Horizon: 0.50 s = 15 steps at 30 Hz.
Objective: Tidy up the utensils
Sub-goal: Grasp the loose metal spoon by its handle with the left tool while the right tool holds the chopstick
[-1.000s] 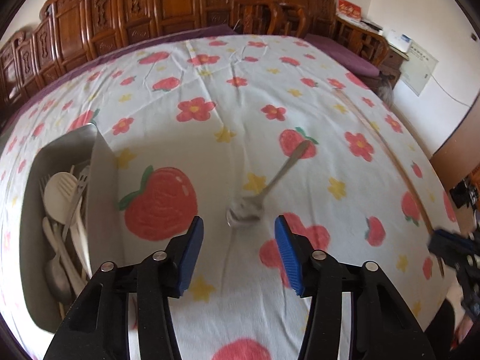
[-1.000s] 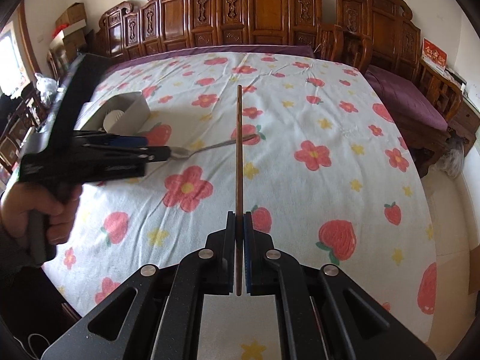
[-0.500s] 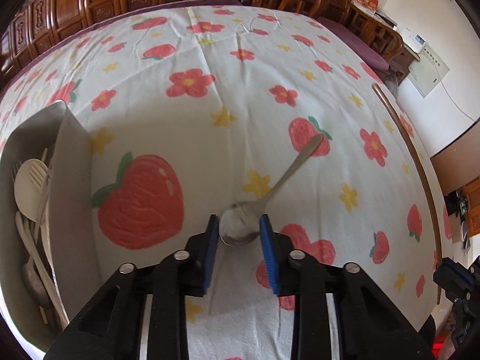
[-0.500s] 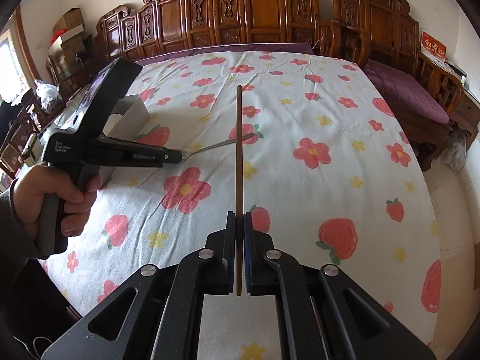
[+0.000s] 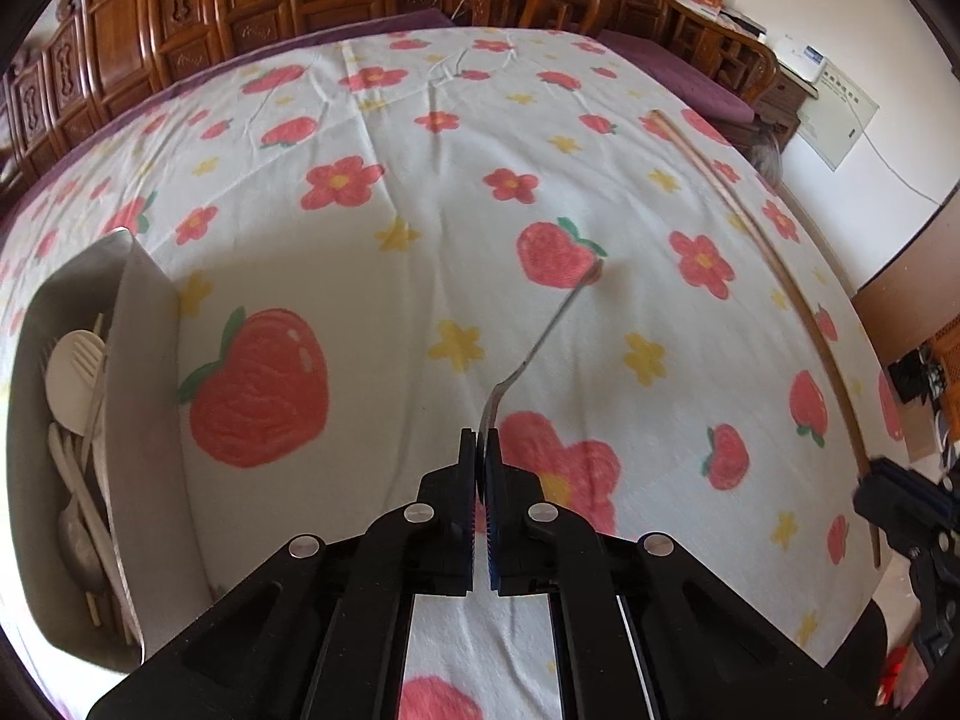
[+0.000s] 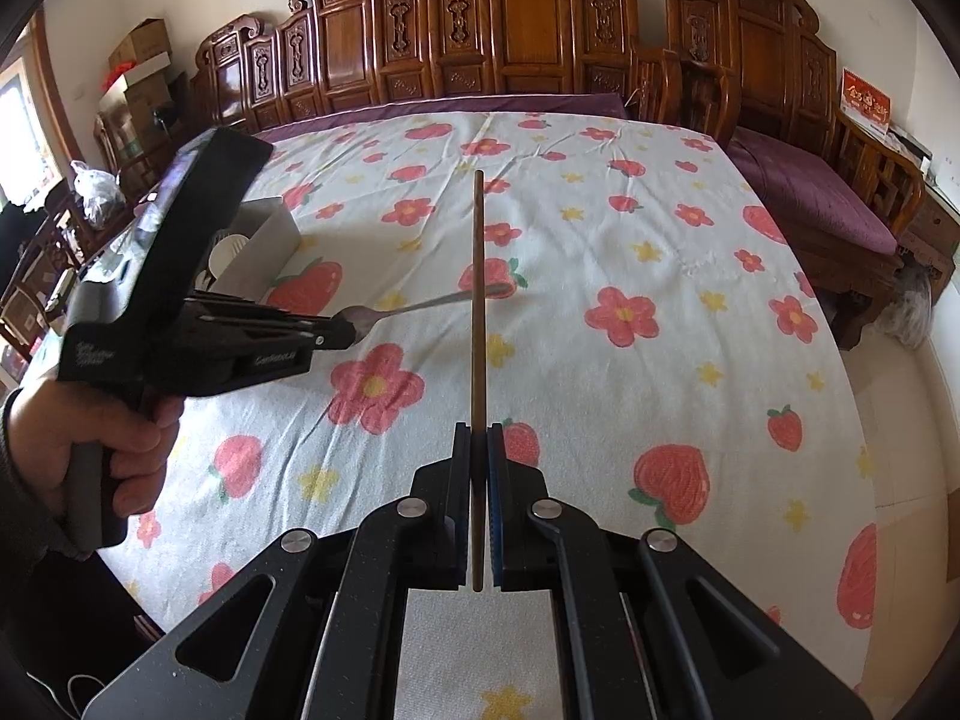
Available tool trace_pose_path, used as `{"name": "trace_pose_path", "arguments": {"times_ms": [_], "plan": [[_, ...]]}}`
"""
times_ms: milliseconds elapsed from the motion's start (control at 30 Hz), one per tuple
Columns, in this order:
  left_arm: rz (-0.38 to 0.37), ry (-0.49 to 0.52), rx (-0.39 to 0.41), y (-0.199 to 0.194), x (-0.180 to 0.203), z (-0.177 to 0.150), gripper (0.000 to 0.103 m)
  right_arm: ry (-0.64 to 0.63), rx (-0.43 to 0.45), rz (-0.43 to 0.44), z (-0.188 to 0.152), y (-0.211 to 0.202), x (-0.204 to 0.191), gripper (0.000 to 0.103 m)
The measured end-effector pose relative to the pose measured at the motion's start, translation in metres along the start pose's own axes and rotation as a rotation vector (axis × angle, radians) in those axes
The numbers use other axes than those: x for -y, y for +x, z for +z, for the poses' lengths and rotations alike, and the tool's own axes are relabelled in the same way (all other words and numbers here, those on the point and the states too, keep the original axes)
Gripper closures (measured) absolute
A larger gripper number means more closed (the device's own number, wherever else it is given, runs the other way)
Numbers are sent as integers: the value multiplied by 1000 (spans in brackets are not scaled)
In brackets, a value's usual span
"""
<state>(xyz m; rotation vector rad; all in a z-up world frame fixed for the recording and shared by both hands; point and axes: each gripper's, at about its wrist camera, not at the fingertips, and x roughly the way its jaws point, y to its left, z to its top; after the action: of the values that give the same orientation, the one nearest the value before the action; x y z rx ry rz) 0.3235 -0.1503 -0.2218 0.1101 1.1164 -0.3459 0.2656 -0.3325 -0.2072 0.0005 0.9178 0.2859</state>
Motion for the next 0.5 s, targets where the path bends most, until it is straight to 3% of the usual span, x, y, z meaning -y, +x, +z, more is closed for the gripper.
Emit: {"name": "trace_pose_path", "arguments": {"times_ms": [333,500], "plan": [[96,14,107,-49,10,-17,102,22,37,25,6,-12,2,97],[110,0,152,-74,4,-23,102,20,56,30,8,-20,0,97]]}}
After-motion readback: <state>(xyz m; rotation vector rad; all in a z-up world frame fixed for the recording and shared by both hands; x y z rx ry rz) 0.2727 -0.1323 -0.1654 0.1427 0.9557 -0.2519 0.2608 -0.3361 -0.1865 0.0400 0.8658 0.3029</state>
